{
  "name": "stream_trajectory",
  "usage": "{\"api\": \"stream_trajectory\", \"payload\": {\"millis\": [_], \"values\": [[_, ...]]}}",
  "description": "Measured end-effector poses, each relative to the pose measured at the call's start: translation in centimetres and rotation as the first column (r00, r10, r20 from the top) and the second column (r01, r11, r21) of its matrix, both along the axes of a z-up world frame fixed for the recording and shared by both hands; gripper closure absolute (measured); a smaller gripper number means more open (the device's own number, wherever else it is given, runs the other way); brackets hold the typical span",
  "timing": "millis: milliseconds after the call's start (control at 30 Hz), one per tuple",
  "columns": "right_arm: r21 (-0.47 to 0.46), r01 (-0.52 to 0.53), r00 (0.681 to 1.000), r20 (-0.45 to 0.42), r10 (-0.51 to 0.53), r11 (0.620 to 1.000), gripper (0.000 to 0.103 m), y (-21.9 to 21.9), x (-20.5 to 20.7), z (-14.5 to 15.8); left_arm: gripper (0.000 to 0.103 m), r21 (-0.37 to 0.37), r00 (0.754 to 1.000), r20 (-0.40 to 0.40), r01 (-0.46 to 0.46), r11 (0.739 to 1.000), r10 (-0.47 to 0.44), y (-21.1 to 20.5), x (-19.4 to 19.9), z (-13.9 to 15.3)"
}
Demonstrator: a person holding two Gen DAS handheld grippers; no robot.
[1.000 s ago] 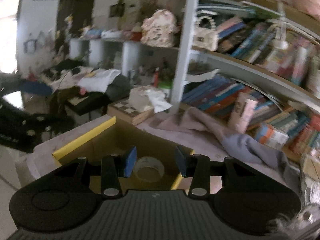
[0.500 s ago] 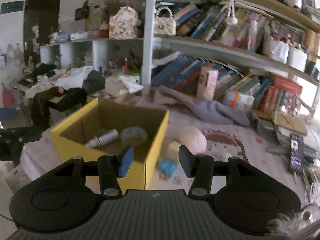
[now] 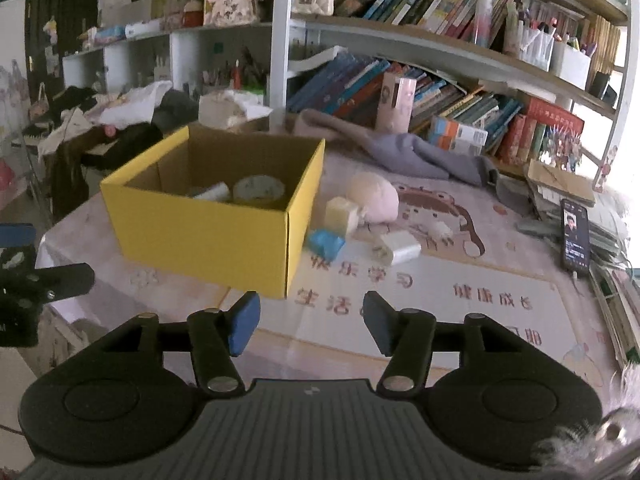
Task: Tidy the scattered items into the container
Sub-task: 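Withdraw both tools from the box and move toward the white chargers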
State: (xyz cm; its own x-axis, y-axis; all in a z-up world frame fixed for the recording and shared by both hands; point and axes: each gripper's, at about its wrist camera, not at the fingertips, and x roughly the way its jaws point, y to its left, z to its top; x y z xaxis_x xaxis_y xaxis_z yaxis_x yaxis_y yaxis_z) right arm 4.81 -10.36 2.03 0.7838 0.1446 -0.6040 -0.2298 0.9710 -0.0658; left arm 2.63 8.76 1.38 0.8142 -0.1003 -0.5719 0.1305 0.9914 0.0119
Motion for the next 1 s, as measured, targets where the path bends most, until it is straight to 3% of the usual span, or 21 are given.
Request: {"api": "stream_trajectory", "payload": {"millis": [633,1000], "values": [[-0.052,0.077,0.996,-0.049,-0.080,0.996,0.038,-1.9,-1.7,-0.6,0.011,-0.007,0.989,-0.033,0.142,0.990,-0.142,-3.3,0.2,-1.0],[-0.080,0.132,0.988,-0.064,-0.137,0.988,0.030,-3.9,-1.5,-0.8,0.006,-0.014,0.968,-0.076,0.240,0.971,-0.240,-6.1,1.5,-1.7]]}}
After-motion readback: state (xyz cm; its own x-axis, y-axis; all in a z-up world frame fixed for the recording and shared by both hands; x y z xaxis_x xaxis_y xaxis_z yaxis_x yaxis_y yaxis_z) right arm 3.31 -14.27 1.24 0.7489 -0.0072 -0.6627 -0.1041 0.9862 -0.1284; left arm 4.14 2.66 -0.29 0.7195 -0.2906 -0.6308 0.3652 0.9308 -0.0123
